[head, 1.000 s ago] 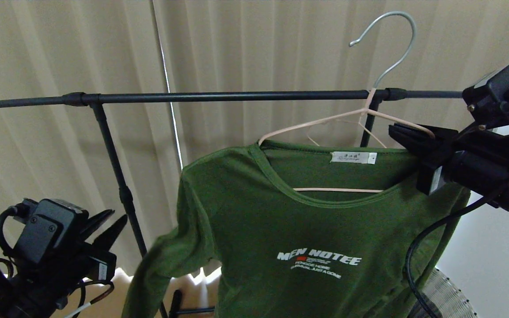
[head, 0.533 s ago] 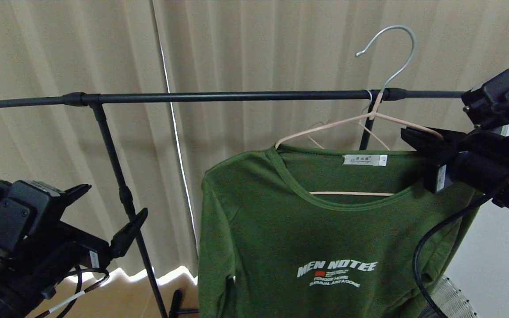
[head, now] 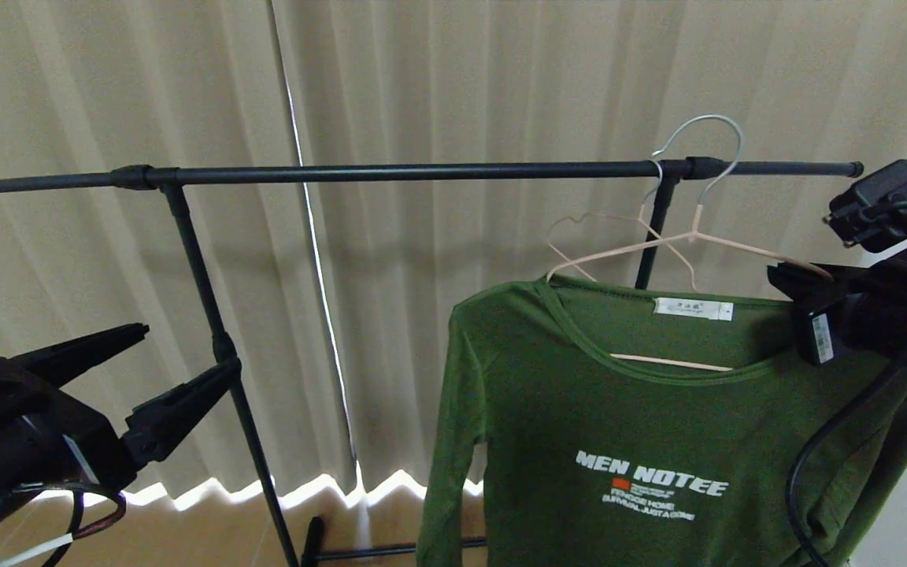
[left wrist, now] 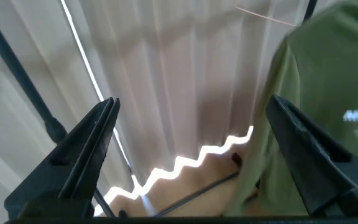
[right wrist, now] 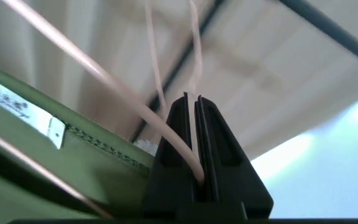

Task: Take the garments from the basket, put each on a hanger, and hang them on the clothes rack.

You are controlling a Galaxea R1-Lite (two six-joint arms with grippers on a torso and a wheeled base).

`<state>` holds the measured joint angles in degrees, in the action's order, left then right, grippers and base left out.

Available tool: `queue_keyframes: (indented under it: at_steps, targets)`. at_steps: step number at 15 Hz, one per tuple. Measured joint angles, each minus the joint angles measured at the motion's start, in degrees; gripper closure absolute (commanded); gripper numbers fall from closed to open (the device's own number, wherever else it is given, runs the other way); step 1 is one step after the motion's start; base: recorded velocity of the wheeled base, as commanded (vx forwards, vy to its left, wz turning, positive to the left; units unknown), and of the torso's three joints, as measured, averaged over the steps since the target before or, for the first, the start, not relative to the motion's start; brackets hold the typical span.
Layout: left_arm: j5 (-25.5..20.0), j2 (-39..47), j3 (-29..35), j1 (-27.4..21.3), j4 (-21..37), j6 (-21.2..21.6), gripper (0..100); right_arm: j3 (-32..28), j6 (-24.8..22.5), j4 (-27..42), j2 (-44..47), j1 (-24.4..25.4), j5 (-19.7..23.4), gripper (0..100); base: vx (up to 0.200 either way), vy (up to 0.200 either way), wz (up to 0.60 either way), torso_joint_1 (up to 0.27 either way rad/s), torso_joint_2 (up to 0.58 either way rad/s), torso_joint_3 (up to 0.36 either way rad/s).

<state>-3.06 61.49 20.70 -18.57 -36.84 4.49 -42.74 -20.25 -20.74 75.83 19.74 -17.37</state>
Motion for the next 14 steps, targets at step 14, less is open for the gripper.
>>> queue_keyframes:
  at_steps: [14]
  targets:
    - [-0.1, -1.7, -3.4, 2.5, -3.2, 4.8, 0, 0.3, 3.3, 8.8, -5.4, -3.9, 0.0, 100, 0.0, 0.057, 0.0, -0.001, 0.0, 0.0]
